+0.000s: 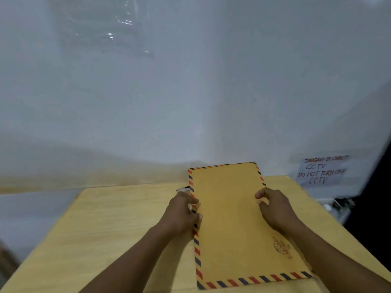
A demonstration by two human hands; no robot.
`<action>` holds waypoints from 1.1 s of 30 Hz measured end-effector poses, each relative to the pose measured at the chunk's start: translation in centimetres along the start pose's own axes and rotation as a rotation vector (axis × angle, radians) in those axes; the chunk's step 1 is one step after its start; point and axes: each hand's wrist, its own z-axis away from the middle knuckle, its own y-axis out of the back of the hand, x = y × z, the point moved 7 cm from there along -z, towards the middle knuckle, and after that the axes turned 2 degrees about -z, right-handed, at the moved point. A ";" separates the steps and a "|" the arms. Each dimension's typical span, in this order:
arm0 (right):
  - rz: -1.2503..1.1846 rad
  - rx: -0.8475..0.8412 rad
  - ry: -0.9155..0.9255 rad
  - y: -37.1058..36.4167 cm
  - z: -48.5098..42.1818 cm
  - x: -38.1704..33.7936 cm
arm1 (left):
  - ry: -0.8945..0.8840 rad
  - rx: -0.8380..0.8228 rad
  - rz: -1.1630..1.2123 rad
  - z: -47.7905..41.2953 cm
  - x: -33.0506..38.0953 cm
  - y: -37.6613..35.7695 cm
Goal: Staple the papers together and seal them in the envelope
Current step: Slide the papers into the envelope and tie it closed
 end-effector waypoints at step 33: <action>0.495 -0.335 0.263 -9.2 3.4 -7.0 | 0.237 0.284 -0.401 5.3 -7.3 6.0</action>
